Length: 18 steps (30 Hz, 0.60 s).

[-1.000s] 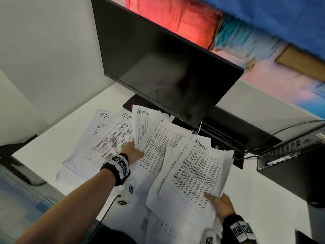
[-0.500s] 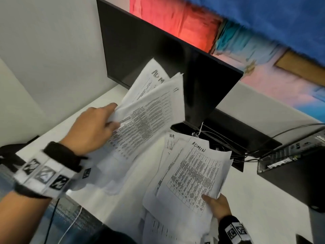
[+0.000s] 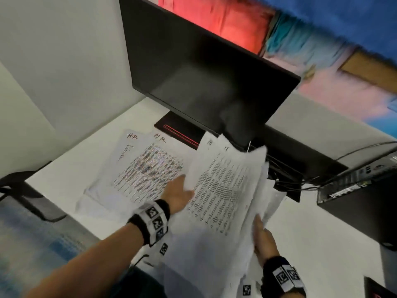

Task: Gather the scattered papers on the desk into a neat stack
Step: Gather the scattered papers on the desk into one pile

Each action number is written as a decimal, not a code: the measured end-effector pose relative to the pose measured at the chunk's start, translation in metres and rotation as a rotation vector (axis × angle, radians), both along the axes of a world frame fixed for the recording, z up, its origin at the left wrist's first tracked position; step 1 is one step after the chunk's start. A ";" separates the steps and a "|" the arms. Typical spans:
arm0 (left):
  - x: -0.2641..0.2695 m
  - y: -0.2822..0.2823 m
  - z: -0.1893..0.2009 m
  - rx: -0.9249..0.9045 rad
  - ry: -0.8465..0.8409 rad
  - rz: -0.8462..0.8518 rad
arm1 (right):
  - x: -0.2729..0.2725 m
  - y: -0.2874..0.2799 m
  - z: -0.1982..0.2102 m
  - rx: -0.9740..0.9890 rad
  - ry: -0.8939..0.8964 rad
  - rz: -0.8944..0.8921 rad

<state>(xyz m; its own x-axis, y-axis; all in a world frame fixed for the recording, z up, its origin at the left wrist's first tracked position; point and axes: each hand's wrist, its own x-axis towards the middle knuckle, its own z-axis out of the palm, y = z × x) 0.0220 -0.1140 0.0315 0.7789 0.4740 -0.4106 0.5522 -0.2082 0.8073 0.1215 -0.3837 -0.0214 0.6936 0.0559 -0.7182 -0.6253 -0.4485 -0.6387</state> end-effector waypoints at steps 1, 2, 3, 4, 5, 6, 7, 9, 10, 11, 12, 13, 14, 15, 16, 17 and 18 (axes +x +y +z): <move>0.003 -0.005 -0.015 0.016 0.082 0.002 | -0.002 0.000 0.001 0.076 0.005 -0.029; 0.004 -0.010 -0.023 0.031 0.161 -0.021 | -0.002 0.001 0.003 0.161 0.011 -0.058; 0.004 -0.012 -0.031 0.070 0.220 -0.063 | -0.003 0.002 0.004 0.206 0.011 -0.088; 0.003 -0.011 -0.034 0.147 0.239 -0.094 | -0.003 0.002 0.005 0.225 -0.003 -0.087; 0.002 -0.005 -0.038 0.242 0.228 -0.086 | -0.004 0.004 0.006 0.207 -0.026 -0.069; -0.002 0.004 -0.031 0.334 0.199 -0.026 | -0.004 0.005 0.005 0.168 -0.063 -0.037; -0.006 0.020 -0.028 0.419 0.174 0.072 | -0.004 0.006 0.003 0.116 -0.091 -0.018; -0.017 0.064 -0.018 0.573 0.225 0.254 | -0.003 0.006 -0.003 0.047 -0.110 -0.021; -0.025 0.088 -0.014 0.628 0.294 0.326 | -0.003 0.007 -0.004 0.029 -0.110 -0.022; -0.033 0.115 -0.013 0.660 0.380 0.392 | -0.004 0.009 -0.004 0.007 -0.107 -0.023; -0.041 0.138 -0.014 0.650 0.468 0.453 | -0.003 0.009 -0.005 -0.016 -0.107 -0.020; -0.049 0.158 -0.016 0.605 0.541 0.493 | -0.005 0.011 -0.007 -0.045 -0.105 -0.022; -0.055 0.174 -0.018 0.532 0.582 0.505 | -0.005 0.012 -0.009 -0.071 -0.104 -0.024; -0.058 0.184 -0.022 0.458 0.592 0.488 | -0.005 0.013 -0.012 -0.087 -0.112 -0.037; -0.059 0.191 -0.026 0.395 0.577 0.442 | -0.004 0.015 -0.015 -0.095 -0.114 -0.046; -0.059 0.193 -0.028 0.353 0.549 0.374 | -0.005 0.020 -0.011 -0.104 -0.109 -0.041; -0.057 0.191 -0.027 0.332 0.518 0.291 | -0.005 0.025 -0.009 -0.100 -0.115 -0.030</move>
